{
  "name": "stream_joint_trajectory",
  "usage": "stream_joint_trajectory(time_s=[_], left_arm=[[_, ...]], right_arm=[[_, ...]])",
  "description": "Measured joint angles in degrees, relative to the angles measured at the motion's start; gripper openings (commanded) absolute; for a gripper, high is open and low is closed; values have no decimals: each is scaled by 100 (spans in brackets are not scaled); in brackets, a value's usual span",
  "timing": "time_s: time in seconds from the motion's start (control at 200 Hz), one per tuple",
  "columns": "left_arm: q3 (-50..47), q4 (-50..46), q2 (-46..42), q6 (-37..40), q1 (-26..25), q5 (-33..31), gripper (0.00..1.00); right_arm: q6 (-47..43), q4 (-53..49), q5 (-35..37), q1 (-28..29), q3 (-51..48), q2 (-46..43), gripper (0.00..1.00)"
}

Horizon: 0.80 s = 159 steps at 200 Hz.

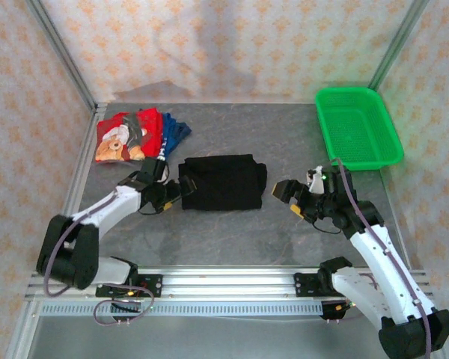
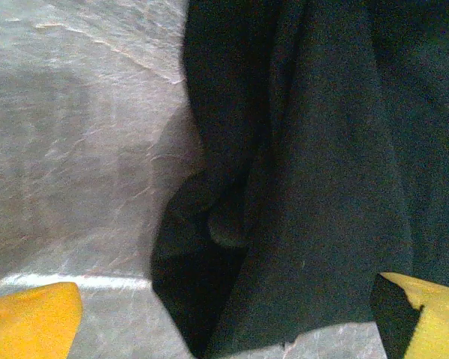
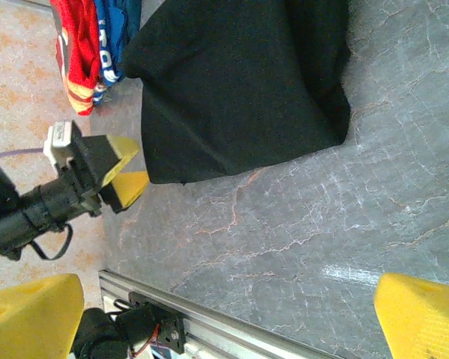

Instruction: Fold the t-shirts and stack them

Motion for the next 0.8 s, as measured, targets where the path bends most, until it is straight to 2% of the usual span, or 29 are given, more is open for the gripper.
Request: stream_joint_trajectory(time_s=[0.16, 0.305, 0.42, 0.65, 0.721, 0.796], left_arm=[[636, 149, 964, 136, -205, -262, 99], [1403, 197, 1845, 240, -586, -437, 89], [1971, -404, 2326, 363, -730, -833, 71], [2942, -1421, 2935, 769, -785, -1270, 13], [3436, -1469, 3180, 1040, -852, -1408, 4], [3995, -1659, 3357, 1327, -916, -1631, 0]], right_arm=[[59, 63, -42, 0, 0, 4, 99], [83, 118, -68, 0, 0, 28, 99], [85, 125, -87, 0, 2, 66, 99], [125, 120, -87, 0, 55, 48, 99], [160, 122, -87, 0, 55, 22, 99], [216, 162, -87, 0, 55, -11, 99]])
